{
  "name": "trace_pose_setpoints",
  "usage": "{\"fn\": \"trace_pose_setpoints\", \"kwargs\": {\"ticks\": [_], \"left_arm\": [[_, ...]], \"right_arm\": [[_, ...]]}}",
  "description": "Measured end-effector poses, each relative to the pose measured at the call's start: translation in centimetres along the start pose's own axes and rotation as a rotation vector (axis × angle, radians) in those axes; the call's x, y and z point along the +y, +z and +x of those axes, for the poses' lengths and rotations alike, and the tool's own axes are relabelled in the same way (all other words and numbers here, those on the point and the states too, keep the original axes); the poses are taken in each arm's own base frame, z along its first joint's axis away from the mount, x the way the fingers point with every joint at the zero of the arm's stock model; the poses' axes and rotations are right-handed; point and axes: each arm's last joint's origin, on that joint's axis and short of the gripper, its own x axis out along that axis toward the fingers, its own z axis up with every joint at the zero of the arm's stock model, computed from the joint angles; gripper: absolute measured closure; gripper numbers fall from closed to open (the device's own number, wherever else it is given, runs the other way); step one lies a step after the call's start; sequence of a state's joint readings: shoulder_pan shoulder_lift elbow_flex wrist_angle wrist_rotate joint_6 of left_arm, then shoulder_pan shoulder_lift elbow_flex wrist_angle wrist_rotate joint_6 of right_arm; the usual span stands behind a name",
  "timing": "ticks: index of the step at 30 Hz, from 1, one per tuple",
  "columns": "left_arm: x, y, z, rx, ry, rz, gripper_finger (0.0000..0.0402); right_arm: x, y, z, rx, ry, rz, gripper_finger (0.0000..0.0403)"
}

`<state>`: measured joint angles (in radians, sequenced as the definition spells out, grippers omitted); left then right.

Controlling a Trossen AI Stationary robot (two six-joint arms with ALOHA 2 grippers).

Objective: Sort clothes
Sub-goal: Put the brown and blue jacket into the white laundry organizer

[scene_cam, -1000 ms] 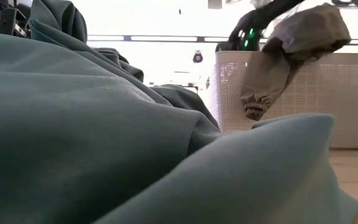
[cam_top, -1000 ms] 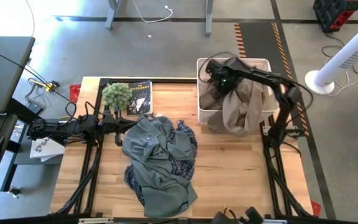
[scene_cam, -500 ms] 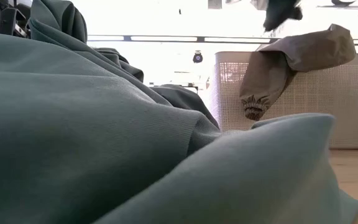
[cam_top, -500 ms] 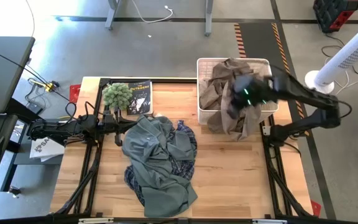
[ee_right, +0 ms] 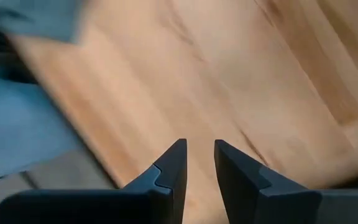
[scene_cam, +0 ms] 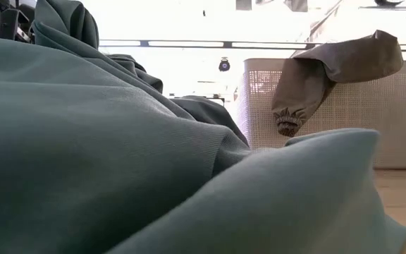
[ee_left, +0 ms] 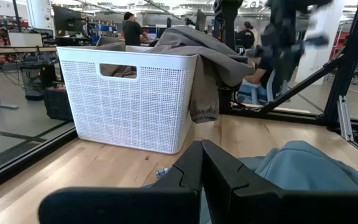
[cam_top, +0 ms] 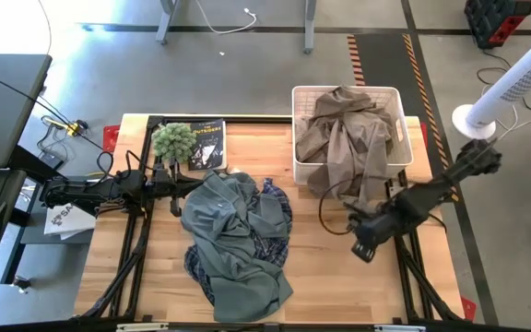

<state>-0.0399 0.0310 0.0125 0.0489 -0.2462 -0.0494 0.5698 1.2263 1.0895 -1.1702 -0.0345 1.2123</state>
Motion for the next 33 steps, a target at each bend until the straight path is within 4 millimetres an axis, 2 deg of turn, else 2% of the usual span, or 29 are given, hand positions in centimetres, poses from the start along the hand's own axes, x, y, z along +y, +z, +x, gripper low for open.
{"fn": "trace_pose_setpoints", "kwargs": {"ticks": [4, 8, 15, 20, 24, 27, 30, 33], "left_arm": [[0.0, 0.0, 0.0, 0.0, 0.0, 0.0, 0.04], [0.0, 0.0, 0.0, 0.0, 0.0, 0.0, 0.04], [0.0, 0.0, 0.0, 0.0, 0.0, 0.0, 0.04], [0.0, 0.0, 0.0, 0.0, 0.0, 0.0, 0.04], [0.0, 0.0, 0.0, 0.0, 0.0, 0.0, 0.04], [0.0, 0.0, 0.0, 0.0, 0.0, 0.0, 0.04], [0.0, 0.0, 0.0, 0.001, 0.0, 0.0, 0.04], [0.0, 0.0, 0.0, 0.001, 0.0, 0.0, 0.04]], "right_arm": [[-1.3, 0.0, 3.3, -0.031, -0.177, 0.046, 0.0325], [-1.9, 1.2, 3.6, -0.245, -0.331, 0.044, 0.0325], [-2.3, 4.5, -0.9, -0.69, -0.542, 0.081, 0.0325], [-2.9, 7.1, -4.8, -0.853, -0.659, 0.082, 0.0325], [-4.7, 9.9, -6.9, -0.839, -0.743, 0.123, 0.0325], [-7.3, 12.2, -7.4, -0.739, -0.766, 0.188, 0.0325], [-10.4, 14.7, -6.8, -0.638, -0.742, 0.233, 0.0325], [-13.5, 16.9, -5.3, -0.571, -0.607, 0.271, 0.0325]]}}
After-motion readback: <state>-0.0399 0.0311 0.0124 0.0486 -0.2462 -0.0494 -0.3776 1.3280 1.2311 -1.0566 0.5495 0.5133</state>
